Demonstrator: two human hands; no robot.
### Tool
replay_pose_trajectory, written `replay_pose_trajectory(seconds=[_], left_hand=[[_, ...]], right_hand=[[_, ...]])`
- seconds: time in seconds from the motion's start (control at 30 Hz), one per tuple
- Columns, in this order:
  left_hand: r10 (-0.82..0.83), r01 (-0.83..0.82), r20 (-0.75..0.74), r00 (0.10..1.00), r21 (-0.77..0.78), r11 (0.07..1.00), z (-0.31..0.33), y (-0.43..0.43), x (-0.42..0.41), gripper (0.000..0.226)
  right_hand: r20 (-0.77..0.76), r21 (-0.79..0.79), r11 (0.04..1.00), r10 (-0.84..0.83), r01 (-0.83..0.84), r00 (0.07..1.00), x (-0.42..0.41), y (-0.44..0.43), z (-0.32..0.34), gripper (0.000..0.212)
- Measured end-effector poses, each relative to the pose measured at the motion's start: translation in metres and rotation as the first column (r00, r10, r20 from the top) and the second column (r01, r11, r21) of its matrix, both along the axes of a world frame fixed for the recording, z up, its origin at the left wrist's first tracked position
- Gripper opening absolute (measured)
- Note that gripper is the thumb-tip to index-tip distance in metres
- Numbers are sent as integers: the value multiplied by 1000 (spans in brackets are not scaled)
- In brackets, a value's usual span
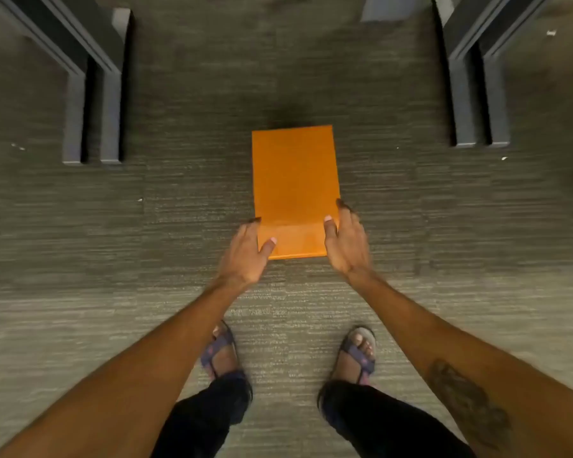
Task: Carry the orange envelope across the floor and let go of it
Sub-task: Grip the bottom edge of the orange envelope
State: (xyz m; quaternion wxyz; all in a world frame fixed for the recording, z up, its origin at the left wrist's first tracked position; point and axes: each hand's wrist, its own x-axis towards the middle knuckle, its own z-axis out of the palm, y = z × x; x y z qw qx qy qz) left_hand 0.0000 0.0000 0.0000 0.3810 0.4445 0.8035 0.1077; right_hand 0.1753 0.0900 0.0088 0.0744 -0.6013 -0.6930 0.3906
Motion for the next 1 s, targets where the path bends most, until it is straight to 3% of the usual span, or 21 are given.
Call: replay_pose_trajectory(seconds=[0.33,0.63,1.0], left_hand=[[50,-51,-24,998,-32,998,-109,9,-19,63],[381,-381,-32,924,-161,910,-180,36,-14,76],[600,-572,173,781,-186,799,-225,44,-7,51]], right_hand=[[63,-51,993,-99,102,993,5,15,-114,59],[81,-140,936,-314,322,946,3,37,-192,62],[-17,-259,870,-439,420,898,-1,67,-234,56]])
